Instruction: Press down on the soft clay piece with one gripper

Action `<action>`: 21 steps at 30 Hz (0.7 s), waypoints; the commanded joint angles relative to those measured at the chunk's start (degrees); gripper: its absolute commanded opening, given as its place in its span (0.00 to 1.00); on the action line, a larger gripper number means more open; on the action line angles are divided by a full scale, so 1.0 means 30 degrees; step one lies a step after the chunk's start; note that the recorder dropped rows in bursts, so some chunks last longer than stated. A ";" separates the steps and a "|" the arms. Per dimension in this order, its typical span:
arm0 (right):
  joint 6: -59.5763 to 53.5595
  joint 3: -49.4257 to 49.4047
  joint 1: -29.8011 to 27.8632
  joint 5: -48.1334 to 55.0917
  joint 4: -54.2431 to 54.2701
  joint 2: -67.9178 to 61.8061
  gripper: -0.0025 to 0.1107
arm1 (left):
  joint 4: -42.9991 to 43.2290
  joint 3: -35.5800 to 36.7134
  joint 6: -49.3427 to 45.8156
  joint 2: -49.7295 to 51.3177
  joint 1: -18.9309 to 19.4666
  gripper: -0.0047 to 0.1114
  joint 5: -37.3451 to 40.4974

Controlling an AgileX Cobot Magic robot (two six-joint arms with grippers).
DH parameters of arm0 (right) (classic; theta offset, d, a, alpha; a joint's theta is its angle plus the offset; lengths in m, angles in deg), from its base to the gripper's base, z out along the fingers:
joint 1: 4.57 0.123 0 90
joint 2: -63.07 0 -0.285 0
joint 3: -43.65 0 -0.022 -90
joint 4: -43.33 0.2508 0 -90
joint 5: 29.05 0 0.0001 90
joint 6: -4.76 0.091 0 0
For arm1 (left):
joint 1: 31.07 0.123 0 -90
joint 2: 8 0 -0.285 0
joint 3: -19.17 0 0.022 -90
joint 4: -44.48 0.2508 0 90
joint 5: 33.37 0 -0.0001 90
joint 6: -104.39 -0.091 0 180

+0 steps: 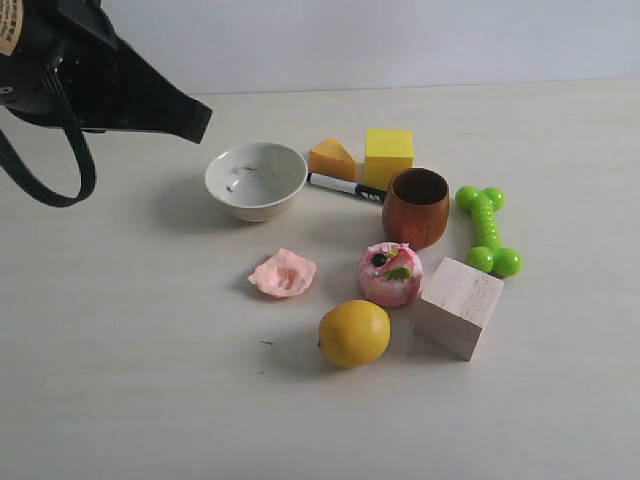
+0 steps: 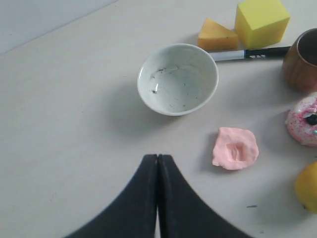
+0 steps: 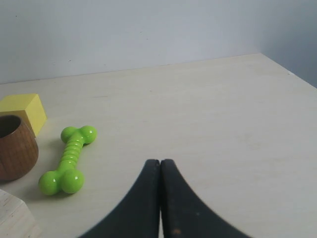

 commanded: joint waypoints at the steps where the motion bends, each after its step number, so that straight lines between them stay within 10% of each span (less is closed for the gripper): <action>1: -0.0137 -0.0085 0.0023 -0.0123 0.0026 0.0106 0.02 | 0.0704 -0.0007 -0.0007 -0.0151 -0.0074 0.04 0.0078; 9: -0.0137 -0.0085 0.0023 -0.0123 0.0026 0.0106 0.02 | 0.1348 0.0077 0.0337 -0.1454 0.1404 0.04 -0.3522; 21: -0.0137 -0.0085 0.0023 -0.0123 0.0026 0.0106 0.02 | -0.3013 0.5012 -0.0620 -0.9115 0.9575 0.04 -0.8005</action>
